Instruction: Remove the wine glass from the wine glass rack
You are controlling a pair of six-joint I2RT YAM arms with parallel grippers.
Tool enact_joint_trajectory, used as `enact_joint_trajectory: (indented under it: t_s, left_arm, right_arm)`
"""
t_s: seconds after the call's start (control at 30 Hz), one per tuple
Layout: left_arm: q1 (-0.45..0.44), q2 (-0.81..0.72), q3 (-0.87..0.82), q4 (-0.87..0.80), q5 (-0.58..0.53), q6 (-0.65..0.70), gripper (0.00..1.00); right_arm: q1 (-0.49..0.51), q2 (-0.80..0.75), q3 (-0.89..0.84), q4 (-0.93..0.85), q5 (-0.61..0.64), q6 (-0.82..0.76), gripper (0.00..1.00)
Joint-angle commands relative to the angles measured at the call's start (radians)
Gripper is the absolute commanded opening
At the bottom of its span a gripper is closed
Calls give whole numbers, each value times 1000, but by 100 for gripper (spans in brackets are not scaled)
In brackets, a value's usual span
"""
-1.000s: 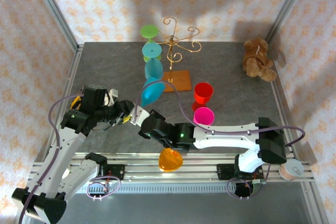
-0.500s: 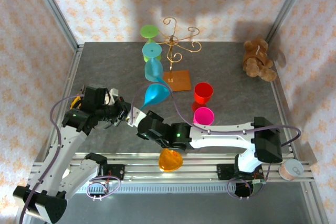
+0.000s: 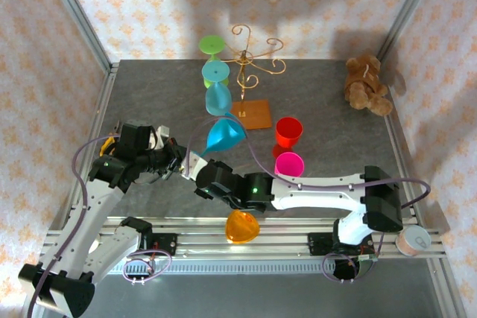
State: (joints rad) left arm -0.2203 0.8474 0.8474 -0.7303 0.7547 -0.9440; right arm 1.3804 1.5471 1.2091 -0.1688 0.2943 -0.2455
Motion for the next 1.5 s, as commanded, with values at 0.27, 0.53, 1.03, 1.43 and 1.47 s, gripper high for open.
enact_joint_trajectory:
  t_s: [0.27, 0.53, 1.03, 1.43, 1.47]
  left_arm:
    - [4, -45, -26, 58, -22, 41, 0]
    - [3, -81, -46, 85, -38, 85, 0]
    - [3, -168, -201, 338, -13, 45, 0]
    - [3, -188, -252, 401, 3, 27, 0]
    - [3, -188, -252, 403, 4, 26, 0]
  right_arm:
    - [7, -140, 58, -37, -20, 80, 29]
    - [-27, -202, 188, -282, -90, 266, 39]
    - [-245, -300, 254, -448, -367, 530, 58]
    - [-390, -306, 216, -386, -579, 606, 61]
    - [-396, -300, 214, -381, -595, 607, 60]
